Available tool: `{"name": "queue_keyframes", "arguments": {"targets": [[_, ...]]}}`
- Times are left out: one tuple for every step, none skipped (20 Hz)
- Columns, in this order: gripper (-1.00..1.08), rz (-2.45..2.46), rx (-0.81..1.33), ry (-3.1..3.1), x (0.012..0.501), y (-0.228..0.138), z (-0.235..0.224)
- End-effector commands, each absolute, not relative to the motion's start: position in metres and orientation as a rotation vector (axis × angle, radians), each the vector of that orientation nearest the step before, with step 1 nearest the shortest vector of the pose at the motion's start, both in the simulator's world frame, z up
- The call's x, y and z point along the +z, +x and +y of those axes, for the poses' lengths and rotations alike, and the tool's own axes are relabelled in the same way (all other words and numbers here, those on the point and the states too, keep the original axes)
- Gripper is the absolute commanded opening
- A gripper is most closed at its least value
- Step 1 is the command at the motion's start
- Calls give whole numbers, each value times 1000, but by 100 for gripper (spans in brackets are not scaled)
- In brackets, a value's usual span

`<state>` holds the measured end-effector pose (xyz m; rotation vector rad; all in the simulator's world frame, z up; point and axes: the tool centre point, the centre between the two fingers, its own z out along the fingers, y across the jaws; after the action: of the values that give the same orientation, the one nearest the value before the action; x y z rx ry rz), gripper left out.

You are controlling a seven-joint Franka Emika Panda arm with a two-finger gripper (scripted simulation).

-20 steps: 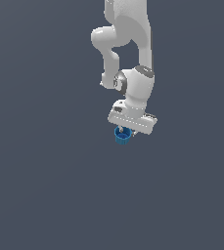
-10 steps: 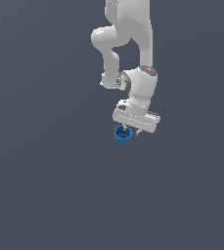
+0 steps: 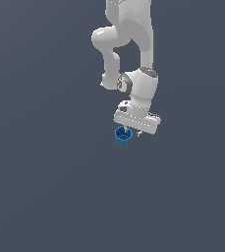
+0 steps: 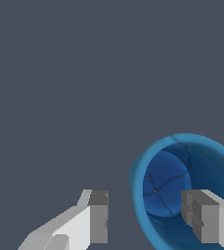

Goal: Pick up the object and move it to a goal position.

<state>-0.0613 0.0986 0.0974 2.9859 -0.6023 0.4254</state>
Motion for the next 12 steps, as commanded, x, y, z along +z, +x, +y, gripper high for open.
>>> {"name": "queue_keyframes", "arguments": {"targets": [[28,-603,425,2986,91,-60,98],[28,-603,425,2986,88,-59,98],[28,-604,425,2986,85,-59,97],[28,-604,425,2986,81,-58,97],[28,-604,425,2986,79,-58,96],[28,-605,426,2986,77,-57,96],[28,-605,426,2986,76,-57,96],[28,-605,426,2986,75,-57,96],[28,-605,426,2986,75,-57,96],[-100,-605,426,2986,75,-57,96],[-100,-605,426,2986,75,-57,96],[-100,-605,426,2986,75,-57,96]]}}
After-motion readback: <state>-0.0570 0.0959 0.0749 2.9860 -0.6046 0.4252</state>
